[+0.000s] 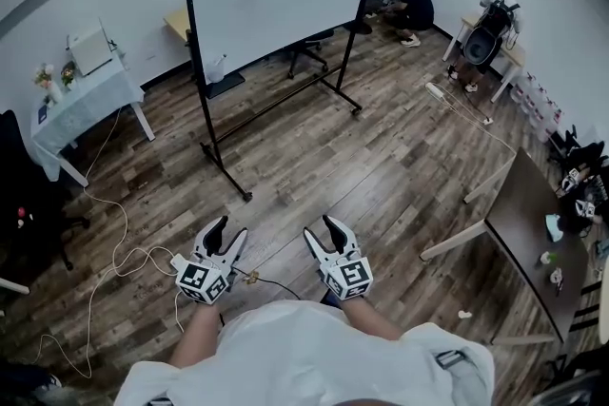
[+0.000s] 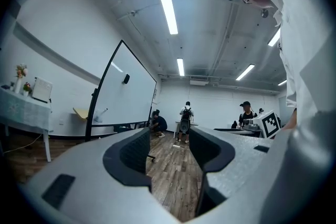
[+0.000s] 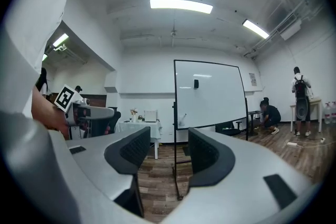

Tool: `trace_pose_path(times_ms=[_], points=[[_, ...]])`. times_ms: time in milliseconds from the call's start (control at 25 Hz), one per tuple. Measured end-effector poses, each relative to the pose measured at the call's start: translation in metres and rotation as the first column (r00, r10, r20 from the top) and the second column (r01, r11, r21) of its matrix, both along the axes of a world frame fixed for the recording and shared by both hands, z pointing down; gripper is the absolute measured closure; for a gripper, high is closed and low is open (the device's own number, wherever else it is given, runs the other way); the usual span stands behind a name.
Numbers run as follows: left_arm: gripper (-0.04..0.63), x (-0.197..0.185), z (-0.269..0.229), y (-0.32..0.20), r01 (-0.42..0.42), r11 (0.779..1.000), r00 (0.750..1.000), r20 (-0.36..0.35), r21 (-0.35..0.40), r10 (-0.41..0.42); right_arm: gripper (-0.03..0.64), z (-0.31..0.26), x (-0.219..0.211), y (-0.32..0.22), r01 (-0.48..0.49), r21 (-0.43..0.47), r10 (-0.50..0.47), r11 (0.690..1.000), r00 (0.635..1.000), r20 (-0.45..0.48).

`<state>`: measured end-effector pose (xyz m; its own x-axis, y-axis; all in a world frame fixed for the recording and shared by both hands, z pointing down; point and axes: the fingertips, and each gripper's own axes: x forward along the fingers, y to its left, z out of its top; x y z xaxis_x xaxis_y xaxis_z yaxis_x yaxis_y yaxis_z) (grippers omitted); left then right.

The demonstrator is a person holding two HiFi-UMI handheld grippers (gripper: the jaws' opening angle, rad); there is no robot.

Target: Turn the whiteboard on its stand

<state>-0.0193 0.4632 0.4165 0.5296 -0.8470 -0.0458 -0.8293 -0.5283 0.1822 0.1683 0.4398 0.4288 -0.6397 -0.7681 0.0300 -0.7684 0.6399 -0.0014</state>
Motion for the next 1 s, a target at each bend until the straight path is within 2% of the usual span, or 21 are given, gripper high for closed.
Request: trace_pose_path(times_ms=[320,640,1000], points=[[0.364,0.011,-0.005,0.012,0.012,1.000,1.000,0.015,0.008,-0.012,0.394,0.001,0.019,0.005,-0.008,0.010,0.008,1.000,1.000,-0.019],[0.363,0.008,-0.013,-0.001,0.053,0.998,0.998,0.030,0.042,-0.054,0.396,-0.015,0.038,-0.019,-0.027,0.073,0.029,0.997,0.999,-0.027],[0.364,0.037,-0.009,-0.005,0.051,0.998,0.998,0.039,0.027,-0.052,0.399,-0.005,0.086,-0.026,-0.064,0.041,0.065,0.997,0.998,-0.025]])
